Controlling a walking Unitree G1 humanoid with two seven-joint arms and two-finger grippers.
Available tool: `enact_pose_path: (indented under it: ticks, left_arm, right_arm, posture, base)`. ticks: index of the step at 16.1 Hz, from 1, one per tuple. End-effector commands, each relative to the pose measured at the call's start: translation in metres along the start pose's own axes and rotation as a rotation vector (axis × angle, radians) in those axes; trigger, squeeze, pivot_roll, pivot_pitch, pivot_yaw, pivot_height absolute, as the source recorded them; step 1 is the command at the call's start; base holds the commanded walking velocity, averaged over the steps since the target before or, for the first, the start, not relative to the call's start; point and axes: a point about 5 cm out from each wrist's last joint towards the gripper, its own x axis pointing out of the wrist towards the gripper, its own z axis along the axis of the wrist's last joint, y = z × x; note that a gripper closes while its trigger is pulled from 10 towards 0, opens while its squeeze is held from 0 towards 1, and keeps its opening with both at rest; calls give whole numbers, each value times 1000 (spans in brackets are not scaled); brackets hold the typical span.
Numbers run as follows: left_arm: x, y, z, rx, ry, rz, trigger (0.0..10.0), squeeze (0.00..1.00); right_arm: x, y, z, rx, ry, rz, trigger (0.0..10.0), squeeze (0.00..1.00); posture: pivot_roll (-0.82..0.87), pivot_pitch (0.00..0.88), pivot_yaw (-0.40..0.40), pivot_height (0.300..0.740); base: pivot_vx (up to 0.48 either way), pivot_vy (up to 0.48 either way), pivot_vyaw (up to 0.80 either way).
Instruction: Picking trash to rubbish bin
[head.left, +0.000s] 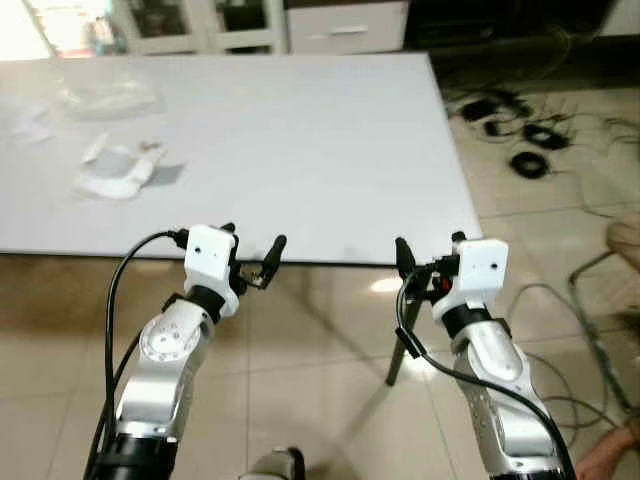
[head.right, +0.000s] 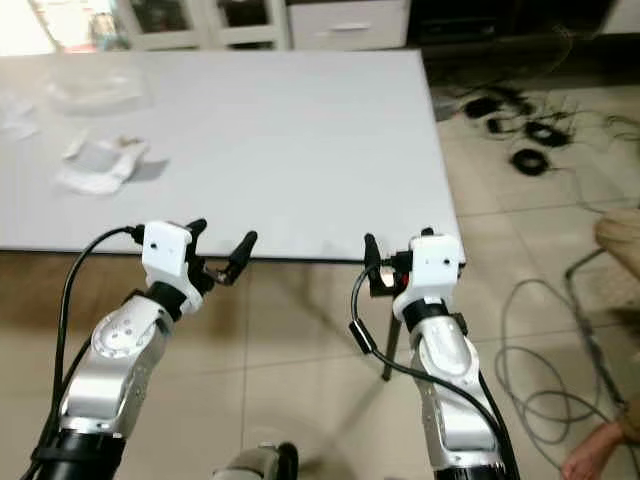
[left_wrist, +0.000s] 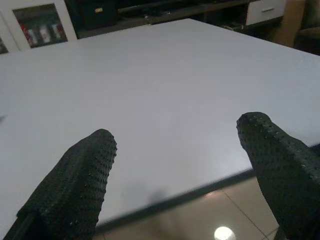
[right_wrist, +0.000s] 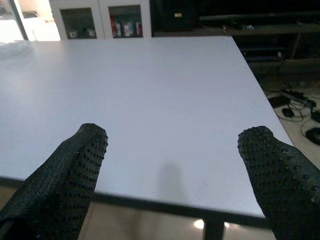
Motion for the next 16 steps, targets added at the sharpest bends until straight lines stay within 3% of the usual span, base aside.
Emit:
enact_pose_path:
  ticks: [1,16]
  left_arm:
    - [3,-1,1,-11,6,-11,10000,0]
    - [5,0,1,-1,24,-17,10000,0]
  right_arm:
    - [-2,-6,-2,20,16,-32,10000,0]
    - [0,-5,-1,33,10,-64,10000,0]
  posture:
    - [-29,140,41,740]
    - [-27,132,50,740]
  base:
    - [0,480,0]
    - [0,480,0]
